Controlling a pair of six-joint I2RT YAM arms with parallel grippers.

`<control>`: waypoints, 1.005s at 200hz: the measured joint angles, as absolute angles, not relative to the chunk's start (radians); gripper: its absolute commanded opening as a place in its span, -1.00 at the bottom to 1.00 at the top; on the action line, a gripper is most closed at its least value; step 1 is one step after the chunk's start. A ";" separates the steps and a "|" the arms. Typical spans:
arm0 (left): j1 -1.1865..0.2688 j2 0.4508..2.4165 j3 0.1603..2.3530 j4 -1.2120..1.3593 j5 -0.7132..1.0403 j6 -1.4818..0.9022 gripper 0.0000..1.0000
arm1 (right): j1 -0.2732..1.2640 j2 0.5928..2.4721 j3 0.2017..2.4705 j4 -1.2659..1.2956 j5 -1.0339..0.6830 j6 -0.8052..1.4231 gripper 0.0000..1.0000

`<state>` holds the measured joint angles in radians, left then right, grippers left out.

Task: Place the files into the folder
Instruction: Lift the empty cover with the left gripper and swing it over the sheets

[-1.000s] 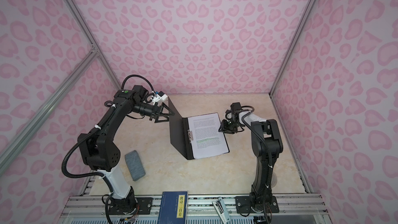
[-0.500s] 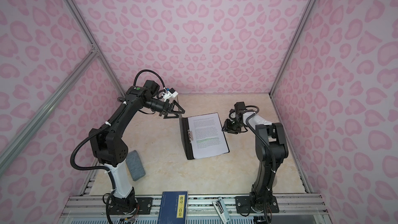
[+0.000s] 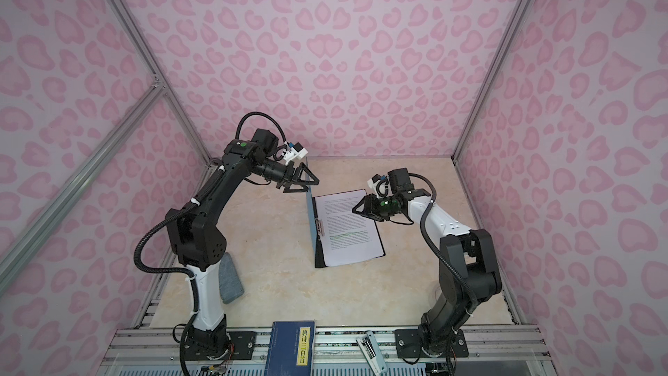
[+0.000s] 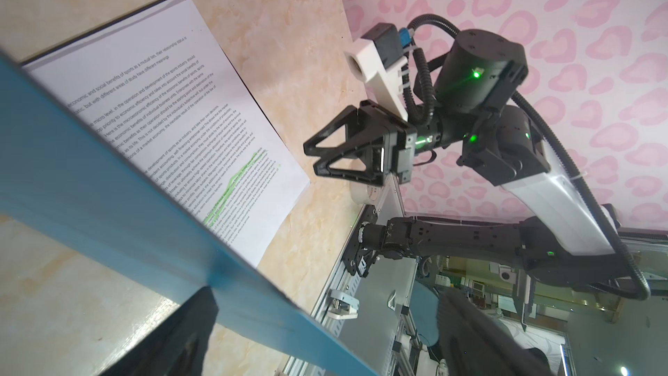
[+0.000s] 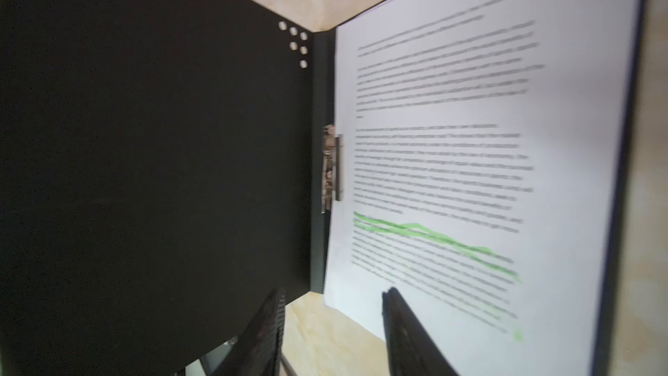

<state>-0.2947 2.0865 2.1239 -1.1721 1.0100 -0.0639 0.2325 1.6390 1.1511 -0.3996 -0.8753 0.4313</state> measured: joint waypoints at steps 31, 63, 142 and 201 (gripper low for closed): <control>-0.302 2.111 2.145 -1.157 0.999 -0.078 0.96 | 0.276 1.575 1.099 -0.267 -0.971 0.544 -0.03; -0.310 2.123 2.147 -1.152 0.987 -0.086 0.96 | 0.321 1.541 1.081 -0.149 -1.022 0.636 -0.01; -0.327 2.123 2.158 -1.142 0.983 -0.105 0.95 | 0.364 1.505 1.049 0.038 -1.069 0.795 0.02; -0.349 2.123 2.180 -1.135 0.973 -0.104 0.95 | 0.382 1.501 1.053 0.052 -1.072 0.818 0.02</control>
<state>-0.3489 2.1227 2.1796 -1.1351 0.9730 -0.1043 0.3820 1.5013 1.0527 0.0517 -1.0721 0.8177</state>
